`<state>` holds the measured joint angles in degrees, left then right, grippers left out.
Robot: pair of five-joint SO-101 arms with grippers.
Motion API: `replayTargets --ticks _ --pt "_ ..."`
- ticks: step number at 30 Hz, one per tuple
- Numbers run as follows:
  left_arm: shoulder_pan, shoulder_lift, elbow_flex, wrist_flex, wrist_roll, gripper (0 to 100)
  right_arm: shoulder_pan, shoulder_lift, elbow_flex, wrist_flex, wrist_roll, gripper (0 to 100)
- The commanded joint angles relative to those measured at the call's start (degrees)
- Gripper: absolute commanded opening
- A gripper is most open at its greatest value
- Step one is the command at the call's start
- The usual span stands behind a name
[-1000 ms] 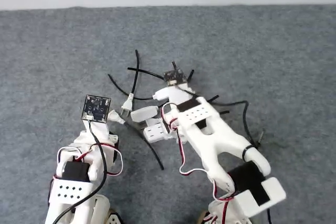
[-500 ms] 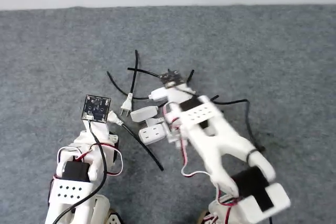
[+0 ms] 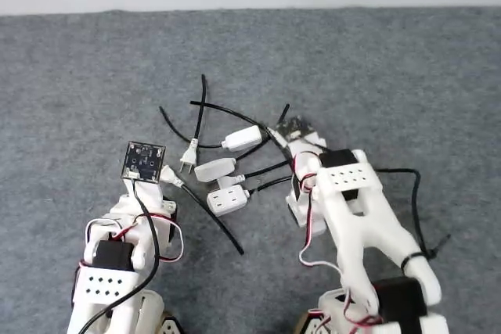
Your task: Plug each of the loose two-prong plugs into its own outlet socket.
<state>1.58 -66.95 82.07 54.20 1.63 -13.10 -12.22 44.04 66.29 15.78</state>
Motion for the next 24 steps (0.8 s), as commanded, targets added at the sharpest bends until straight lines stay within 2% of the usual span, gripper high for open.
replayTargets --ticks 1,4,11,19,21,24 --pt "0.4 -0.6 -0.7 -0.9 -0.5 2 0.4 2.5 -0.9 -1.3 2.6 15.8" --pt "0.4 -0.6 -0.7 -0.9 -0.5 2 0.0 2.7 -3.7 1.0 2.5 19.2" --pt "0.4 -0.7 -0.7 -0.9 -0.5 2 0.0 -1.3 -9.1 8.4 2.4 19.8" --pt "0.4 -0.7 -0.7 -1.0 -0.5 2 0.6 -10.6 -5.5 9.9 2.5 18.8" --pt "0.4 -0.7 -0.7 -1.0 -0.5 2 0.8 -12.1 -4.0 9.9 2.5 14.2" --pt "0.4 -0.7 -0.7 -1.0 -0.5 2 4.5 -12.8 -2.6 8.2 2.4 0.6"
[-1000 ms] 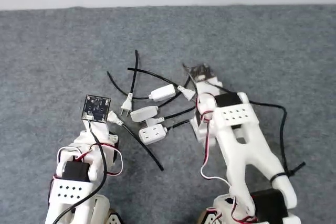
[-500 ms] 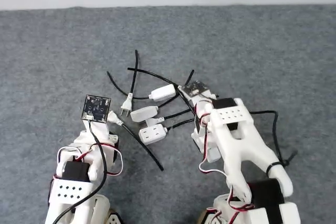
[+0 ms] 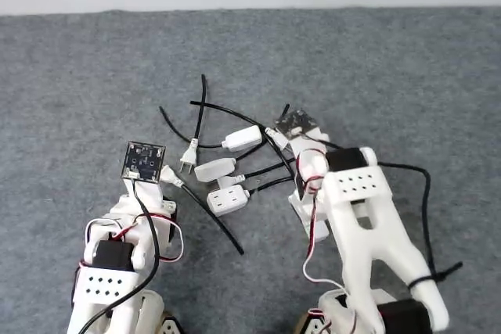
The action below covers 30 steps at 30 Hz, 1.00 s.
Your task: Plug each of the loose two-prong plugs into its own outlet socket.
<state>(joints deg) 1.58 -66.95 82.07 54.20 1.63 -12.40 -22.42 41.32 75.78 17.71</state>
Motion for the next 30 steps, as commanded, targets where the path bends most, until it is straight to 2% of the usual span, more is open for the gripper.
replayTargets --ticks 1,4,8,13,24,30 --pt "0.4 -0.7 -0.7 -1.0 -0.5 2 5.8 -2.5 0.7 -2.6 0.4 0.8" --pt "0.4 -0.7 -0.7 -1.0 -0.5 2 10.6 -1.1 3.3 -7.5 0.4 1.5" --pt "0.4 -0.7 -0.7 -1.0 -0.5 2 11.1 3.9 4.8 -10.8 0.4 0.9" --pt "0.4 -0.7 -0.7 -1.0 -0.5 2 6.2 8.0 3.2 -10.6 -2.9 0.9" --pt "0.3 -0.7 -0.7 -1.0 -0.5 2 -5.4 4.9 3.8 -9.3 -7.6 0.9" --pt "0.3 -0.7 -0.7 -1.0 -0.6 2 -5.8 4.7 3.6 -9.5 -7.6 0.9"
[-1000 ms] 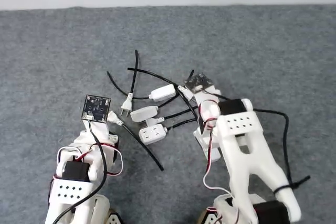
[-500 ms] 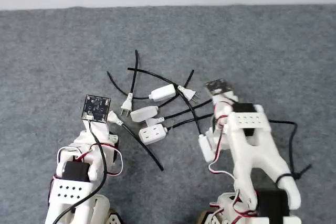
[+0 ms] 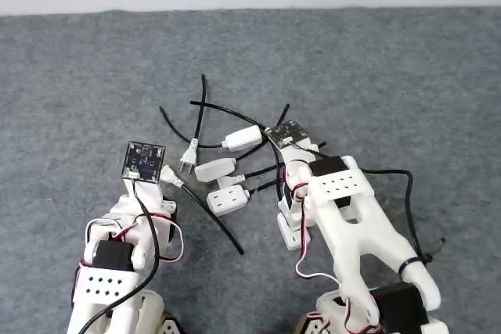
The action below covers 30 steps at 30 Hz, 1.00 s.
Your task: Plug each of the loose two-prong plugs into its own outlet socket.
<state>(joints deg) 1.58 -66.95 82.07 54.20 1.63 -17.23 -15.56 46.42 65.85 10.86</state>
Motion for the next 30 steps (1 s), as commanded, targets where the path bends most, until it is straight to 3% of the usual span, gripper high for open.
replayTargets --ticks 1,5,12,16,21,26,30 --pt "0.4 -0.7 -0.7 -1.0 -0.6 2 -1.0 -2.4 -2.0 0.7 -0.8 0.9" --pt "0.4 -0.7 -0.7 -1.0 -0.6 2 -1.3 -3.8 -7.0 2.6 -1.7 1.2" --pt "0.0 -0.7 -0.8 -1.0 -0.6 2 -2.7 -1.3 -19.0 5.1 -12.3 1.2" --pt "-1.1 -0.8 -1.2 -2.1 -0.5 2 -10.1 3.0 -23.6 4.5 -8.8 1.2" --pt "-11.3 -0.4 -3.3 -7.1 1.9 2 -21.5 11.8 -32.4 3.6 -6.9 3.4" --pt "-16.5 -0.4 -5.0 -7.5 5.9 2 -25.4 24.8 -40.0 1.3 -6.9 13.2" --pt "-17.8 -0.4 -5.9 -7.5 5.9 2 -26.7 34.5 -45.0 1.9 -6.7 14.4"
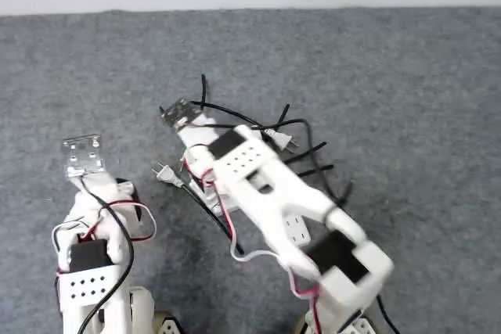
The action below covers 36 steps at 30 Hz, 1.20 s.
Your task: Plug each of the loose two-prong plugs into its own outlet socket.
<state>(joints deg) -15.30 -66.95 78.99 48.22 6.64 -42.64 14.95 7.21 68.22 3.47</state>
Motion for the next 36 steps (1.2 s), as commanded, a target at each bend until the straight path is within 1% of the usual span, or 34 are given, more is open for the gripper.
replayTargets --ticks 1,5,10,13,17,20,27,30,36 --pt "-1.0 -0.4 -2.9 -1.5 0.9 2 -1.4 5.8 -6.9 -0.3 0.7 14.4" --pt "-1.0 -0.4 -2.9 -1.5 0.9 2 -1.5 7.8 -10.7 3.3 0.6 14.4" --pt "-1.0 -0.4 -2.9 -1.5 0.9 2 -2.1 3.3 -11.2 7.7 -0.1 14.4" --pt "-1.0 -0.4 -2.9 -1.5 0.9 2 -2.9 -0.7 -8.4 10.2 -1.0 14.3" --pt "-1.0 -0.4 -2.9 -1.5 0.8 2 -2.9 -7.3 -0.4 12.6 -0.5 14.3" --pt "-1.0 -0.4 -2.8 -1.5 0.7 2 -3.0 -12.5 6.9 11.2 2.6 14.3" --pt "-0.8 -0.4 -2.5 -2.5 0.6 2 -3.9 -18.4 21.8 4.0 3.3 14.3" --pt "-0.8 -0.3 -2.5 -2.5 0.6 2 -4.6 -18.9 23.0 2.8 3.1 14.3" --pt "-0.6 -0.3 -1.6 -3.7 0.6 2 -9.4 -18.9 22.9 3.9 3.0 14.3"
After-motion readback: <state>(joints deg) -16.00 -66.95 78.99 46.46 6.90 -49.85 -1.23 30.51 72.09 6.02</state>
